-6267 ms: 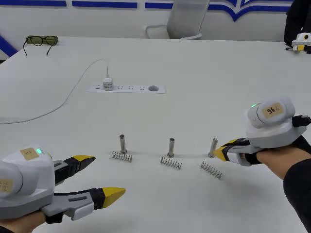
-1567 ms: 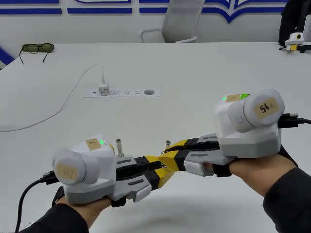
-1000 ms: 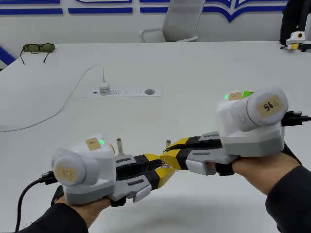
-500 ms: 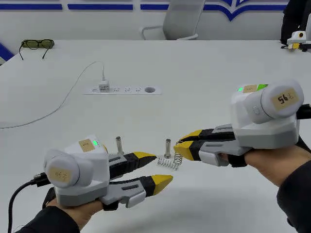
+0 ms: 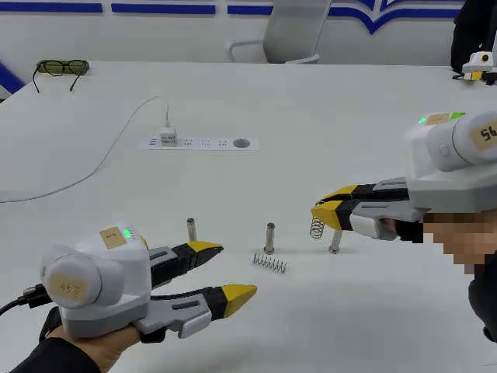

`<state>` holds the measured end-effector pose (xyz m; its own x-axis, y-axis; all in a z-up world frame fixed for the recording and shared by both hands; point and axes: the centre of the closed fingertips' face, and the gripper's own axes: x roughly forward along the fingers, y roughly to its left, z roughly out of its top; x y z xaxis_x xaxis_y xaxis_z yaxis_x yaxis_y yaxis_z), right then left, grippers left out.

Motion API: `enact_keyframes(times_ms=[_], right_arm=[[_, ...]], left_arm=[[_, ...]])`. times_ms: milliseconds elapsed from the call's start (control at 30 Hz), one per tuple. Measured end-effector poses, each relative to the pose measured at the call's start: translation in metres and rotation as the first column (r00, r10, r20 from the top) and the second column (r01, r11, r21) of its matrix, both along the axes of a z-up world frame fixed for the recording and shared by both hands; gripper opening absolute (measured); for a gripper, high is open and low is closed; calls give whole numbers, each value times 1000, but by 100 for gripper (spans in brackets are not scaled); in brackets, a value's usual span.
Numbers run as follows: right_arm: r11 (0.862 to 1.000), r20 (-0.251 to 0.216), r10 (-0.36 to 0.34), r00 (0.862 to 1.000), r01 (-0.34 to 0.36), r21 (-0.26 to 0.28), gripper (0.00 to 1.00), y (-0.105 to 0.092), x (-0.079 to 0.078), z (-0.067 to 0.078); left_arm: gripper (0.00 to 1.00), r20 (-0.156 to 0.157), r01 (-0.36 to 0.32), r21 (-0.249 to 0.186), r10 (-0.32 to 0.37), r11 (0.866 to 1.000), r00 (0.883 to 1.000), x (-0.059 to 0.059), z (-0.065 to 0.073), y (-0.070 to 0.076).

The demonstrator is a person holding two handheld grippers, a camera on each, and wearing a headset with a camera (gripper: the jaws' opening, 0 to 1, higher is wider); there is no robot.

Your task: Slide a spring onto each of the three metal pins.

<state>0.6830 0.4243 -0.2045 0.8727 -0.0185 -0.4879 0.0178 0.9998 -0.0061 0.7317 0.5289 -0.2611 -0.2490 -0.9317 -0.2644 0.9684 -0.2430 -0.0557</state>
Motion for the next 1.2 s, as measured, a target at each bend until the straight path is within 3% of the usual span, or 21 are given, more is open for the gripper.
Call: enact_keyframes(times_ms=[267,433,900,1200], right_arm=[[998,11,-61,998,61,-18,11,-28,-4,5],[995,-1,-93,996,93,-31,11,-43,-4,-1],[989,-37,-150,988,150,-19,11,-67,-3,-30],[986,-45,-169,985,168,-11,11,-72,-3,-38]], left_arm=[[50,-13,-65,1,65,998,998,20,-1,10],[52,-19,-95,3,95,995,995,29,-2,14],[56,-38,-137,19,137,990,990,35,-5,20],[56,-47,-145,25,146,989,988,36,-7,23]])
